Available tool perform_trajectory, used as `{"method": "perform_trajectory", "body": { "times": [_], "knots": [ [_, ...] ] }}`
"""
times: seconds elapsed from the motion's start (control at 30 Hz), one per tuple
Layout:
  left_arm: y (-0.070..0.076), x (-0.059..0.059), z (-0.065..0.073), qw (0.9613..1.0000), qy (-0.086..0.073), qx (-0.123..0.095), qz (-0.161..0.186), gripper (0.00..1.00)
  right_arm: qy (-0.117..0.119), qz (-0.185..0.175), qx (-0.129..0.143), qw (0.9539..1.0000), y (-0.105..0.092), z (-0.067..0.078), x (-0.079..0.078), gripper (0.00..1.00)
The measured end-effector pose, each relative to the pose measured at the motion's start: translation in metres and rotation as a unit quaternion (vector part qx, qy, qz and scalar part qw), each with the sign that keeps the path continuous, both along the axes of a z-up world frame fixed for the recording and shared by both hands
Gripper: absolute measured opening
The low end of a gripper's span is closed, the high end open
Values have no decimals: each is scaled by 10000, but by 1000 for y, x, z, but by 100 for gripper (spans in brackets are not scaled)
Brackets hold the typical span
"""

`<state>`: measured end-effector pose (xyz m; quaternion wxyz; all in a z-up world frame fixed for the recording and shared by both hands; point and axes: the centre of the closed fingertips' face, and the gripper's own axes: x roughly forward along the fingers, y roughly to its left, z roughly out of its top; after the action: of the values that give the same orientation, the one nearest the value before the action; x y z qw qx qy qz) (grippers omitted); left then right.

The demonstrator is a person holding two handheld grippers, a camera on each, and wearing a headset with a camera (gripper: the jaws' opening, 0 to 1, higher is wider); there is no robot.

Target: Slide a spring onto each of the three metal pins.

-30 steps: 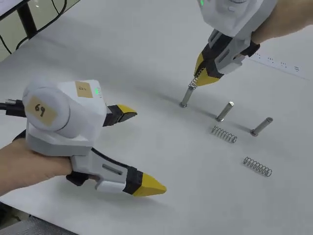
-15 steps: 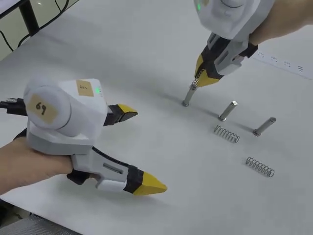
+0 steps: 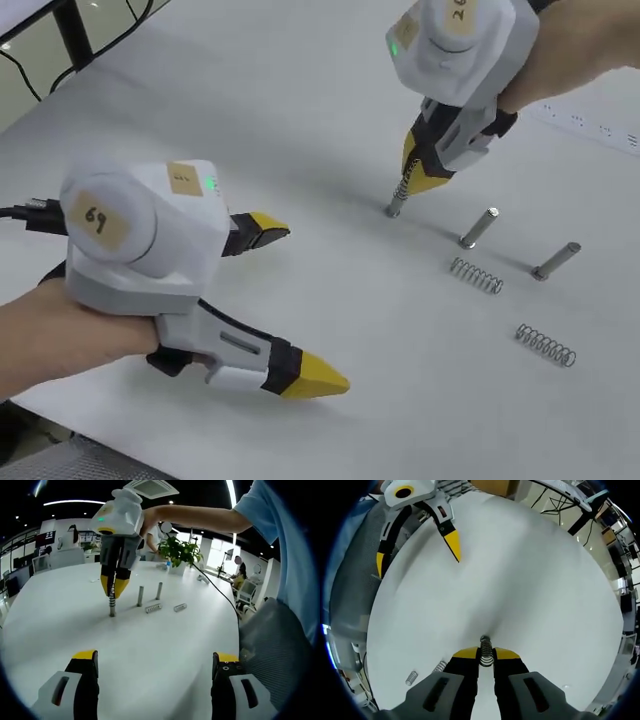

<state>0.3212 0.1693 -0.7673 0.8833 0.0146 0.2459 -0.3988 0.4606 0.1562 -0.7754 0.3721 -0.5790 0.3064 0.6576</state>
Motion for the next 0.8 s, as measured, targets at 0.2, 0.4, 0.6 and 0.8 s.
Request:
{"method": "perform_trajectory", "body": {
  "times": [0.2,0.4,0.6,0.8],
  "knots": [
    [1,0,-1,10000,20,-3,28,92,47,-52,-74,9999,2,-11,1,8],
    [1,0,-2,10000,36,7,10,91,50,-93,-102,9999,1,-20,0,8],
    [1,0,-2,10000,42,-10,15,91,52,-143,-69,9999,3,-22,-1,8],
    [1,0,-1,10000,33,-9,20,91,49,-169,-82,9998,3,-23,-1,8]
  ]
}}
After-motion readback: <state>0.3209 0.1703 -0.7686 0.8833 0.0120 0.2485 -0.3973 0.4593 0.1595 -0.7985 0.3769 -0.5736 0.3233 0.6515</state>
